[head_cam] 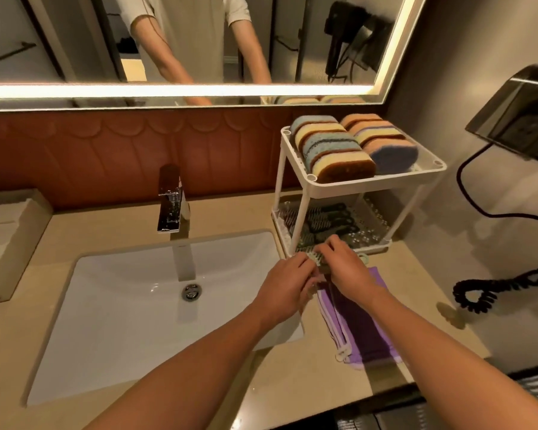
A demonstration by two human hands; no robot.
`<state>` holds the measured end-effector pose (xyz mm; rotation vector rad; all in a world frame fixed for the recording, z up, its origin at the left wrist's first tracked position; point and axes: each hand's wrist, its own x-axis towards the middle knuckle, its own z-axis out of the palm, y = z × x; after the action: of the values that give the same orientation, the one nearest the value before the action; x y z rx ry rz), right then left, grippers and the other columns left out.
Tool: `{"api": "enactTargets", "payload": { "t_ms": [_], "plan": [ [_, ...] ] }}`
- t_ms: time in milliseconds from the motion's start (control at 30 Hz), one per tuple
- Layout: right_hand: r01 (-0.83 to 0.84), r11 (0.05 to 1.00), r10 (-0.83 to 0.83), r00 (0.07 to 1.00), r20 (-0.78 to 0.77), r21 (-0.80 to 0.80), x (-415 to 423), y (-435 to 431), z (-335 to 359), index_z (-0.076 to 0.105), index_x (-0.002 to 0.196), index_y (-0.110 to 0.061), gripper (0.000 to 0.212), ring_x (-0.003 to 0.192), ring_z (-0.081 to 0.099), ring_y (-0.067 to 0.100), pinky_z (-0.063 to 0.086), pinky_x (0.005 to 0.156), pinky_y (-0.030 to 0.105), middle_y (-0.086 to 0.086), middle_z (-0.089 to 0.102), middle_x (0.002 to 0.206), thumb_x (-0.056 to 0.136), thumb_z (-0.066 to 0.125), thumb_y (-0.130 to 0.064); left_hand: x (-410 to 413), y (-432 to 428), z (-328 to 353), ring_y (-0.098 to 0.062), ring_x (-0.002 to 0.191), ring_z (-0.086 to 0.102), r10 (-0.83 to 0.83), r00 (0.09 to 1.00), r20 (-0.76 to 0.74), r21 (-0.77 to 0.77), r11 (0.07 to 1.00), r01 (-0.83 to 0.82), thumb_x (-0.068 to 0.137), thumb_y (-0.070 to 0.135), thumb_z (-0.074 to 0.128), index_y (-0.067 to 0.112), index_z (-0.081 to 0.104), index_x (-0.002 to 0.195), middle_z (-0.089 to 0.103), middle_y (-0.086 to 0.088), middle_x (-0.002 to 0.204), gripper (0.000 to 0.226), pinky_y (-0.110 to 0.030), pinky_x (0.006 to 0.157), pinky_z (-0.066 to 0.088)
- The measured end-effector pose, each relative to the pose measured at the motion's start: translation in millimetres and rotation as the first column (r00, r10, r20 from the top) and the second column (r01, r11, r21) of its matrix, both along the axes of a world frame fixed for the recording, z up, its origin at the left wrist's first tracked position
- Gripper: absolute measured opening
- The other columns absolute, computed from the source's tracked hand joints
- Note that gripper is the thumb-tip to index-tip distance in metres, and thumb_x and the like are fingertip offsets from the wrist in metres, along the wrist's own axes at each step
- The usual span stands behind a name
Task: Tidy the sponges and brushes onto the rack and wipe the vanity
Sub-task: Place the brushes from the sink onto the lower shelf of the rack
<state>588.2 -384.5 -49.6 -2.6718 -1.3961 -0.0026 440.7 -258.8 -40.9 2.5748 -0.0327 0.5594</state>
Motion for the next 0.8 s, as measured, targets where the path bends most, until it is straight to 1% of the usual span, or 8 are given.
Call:
{"api": "enactTargets", "payload": {
  "t_ms": [133,233,300,367,467,567,667,800],
  "plan": [
    [0.065,0.998,-0.065,0.998,0.012,-0.005,36,-15,-2,0.051,0.128,-0.026,0.062,0.106,0.051,0.023,0.052,0.086,0.038,-0.002,0.042,0.118,0.076,0.084,-0.014,28,-16,-7,-0.011,0.093,0.049,0.024,1.000,0.015,-0.024,0.999,-0.023,0.103,0.027,0.052,0.021,0.060,0.105,0.058,0.003,0.107,0.010,-0.027,0.082,0.042],
    [0.102,0.995,-0.102,0.995,0.005,-0.001,59,-16,-1,0.053,0.133,-0.024,0.063,0.114,0.052,0.028,0.051,0.094,0.039,0.004,0.049,0.124,0.079,0.081,-0.012,46,-14,-13,-0.013,0.097,0.050,0.019,1.000,-0.011,0.003,1.000,-0.018,0.104,0.027,0.051,0.022,0.060,0.108,0.058,0.003,0.110,0.010,-0.028,0.086,0.044],
    [0.125,0.992,-0.125,0.992,0.001,-0.034,73,-11,-1,0.056,0.136,-0.021,0.056,0.117,0.055,0.031,0.050,0.097,0.040,0.009,0.056,0.127,0.085,0.076,-0.009,59,-10,-13,-0.013,0.099,0.051,0.004,1.000,-0.029,0.031,1.000,-0.003,0.104,0.028,0.051,0.023,0.059,0.112,0.058,0.003,0.113,0.012,-0.028,0.087,0.044],
    [0.136,0.987,-0.137,0.991,-0.004,-0.081,85,-4,-1,0.059,0.135,-0.024,0.052,0.112,0.062,0.030,0.054,0.094,0.039,0.008,0.062,0.123,0.087,0.073,-0.009,70,-6,-11,-0.013,0.101,0.050,0.000,0.999,-0.045,0.041,0.999,0.002,0.104,0.029,0.052,0.023,0.059,0.114,0.057,0.003,0.116,0.014,-0.026,0.089,0.044],
    [0.147,0.982,-0.155,0.986,-0.061,-0.121,98,3,-7,0.055,0.135,-0.030,0.056,0.106,0.065,0.029,0.056,0.088,0.037,0.007,0.065,0.120,0.085,0.073,-0.012,81,-3,-12,-0.011,0.099,0.047,0.006,0.998,-0.069,0.009,1.000,-0.005,0.105,0.029,0.050,0.022,0.058,0.114,0.056,0.003,0.116,0.014,-0.020,0.085,0.037],
    [0.188,0.976,-0.202,0.971,-0.125,-0.114,107,6,-13,0.052,0.134,-0.031,0.048,0.106,0.063,0.030,0.053,0.089,0.036,0.007,0.061,0.123,0.092,0.065,-0.012,86,-4,-18,-0.009,0.097,0.046,0.011,0.996,-0.086,-0.019,1.000,-0.013,0.107,0.028,0.047,0.022,0.057,0.113,0.055,0.004,0.115,0.014,-0.022,0.083,0.043],
    [0.203,0.971,-0.220,0.967,-0.130,-0.127,112,7,-19,0.052,0.134,-0.031,0.055,0.106,0.064,0.029,0.056,0.092,0.038,0.008,0.062,0.122,0.088,0.068,-0.006,88,-5,-24,-0.010,0.099,0.047,0.021,0.994,-0.105,-0.027,0.999,-0.024,0.107,0.029,0.047,0.022,0.057,0.114,0.054,0.004,0.116,0.014,-0.026,0.086,0.048],
    [0.182,0.979,-0.194,0.971,-0.138,-0.097,115,3,-30,0.053,0.133,-0.040,0.065,0.109,0.063,0.025,0.058,0.093,0.037,0.003,0.061,0.126,0.083,0.072,-0.003,88,-9,-27,-0.009,0.099,0.047,0.030,0.990,-0.135,-0.034,0.999,-0.035,0.107,0.031,0.046,0.023,0.057,0.114,0.053,0.005,0.116,0.016,-0.027,0.087,0.050]
  ]
}}
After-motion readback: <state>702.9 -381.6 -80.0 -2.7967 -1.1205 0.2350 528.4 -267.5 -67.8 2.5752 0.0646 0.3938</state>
